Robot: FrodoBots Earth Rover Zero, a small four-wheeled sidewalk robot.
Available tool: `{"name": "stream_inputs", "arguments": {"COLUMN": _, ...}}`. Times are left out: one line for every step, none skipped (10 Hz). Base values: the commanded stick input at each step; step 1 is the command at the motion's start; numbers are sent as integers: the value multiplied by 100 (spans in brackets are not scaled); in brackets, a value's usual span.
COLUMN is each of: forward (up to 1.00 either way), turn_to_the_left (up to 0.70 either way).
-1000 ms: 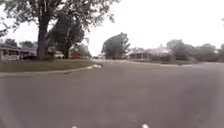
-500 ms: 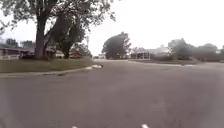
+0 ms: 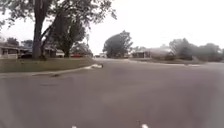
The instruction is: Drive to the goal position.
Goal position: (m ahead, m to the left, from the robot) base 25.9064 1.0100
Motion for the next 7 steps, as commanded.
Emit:
{"name": "stream_inputs", "arguments": {"forward": 100, "turn_to_the_left": 0}}
{"name": "stream_inputs", "arguments": {"forward": 100, "turn_to_the_left": 0}}
{"name": "stream_inputs", "arguments": {"forward": 100, "turn_to_the_left": 0}}
{"name": "stream_inputs", "arguments": {"forward": 100, "turn_to_the_left": 0}}
{"name": "stream_inputs", "arguments": {"forward": 100, "turn_to_the_left": 0}}
{"name": "stream_inputs", "arguments": {"forward": 100, "turn_to_the_left": 0}}
{"name": "stream_inputs", "arguments": {"forward": 100, "turn_to_the_left": 0}}
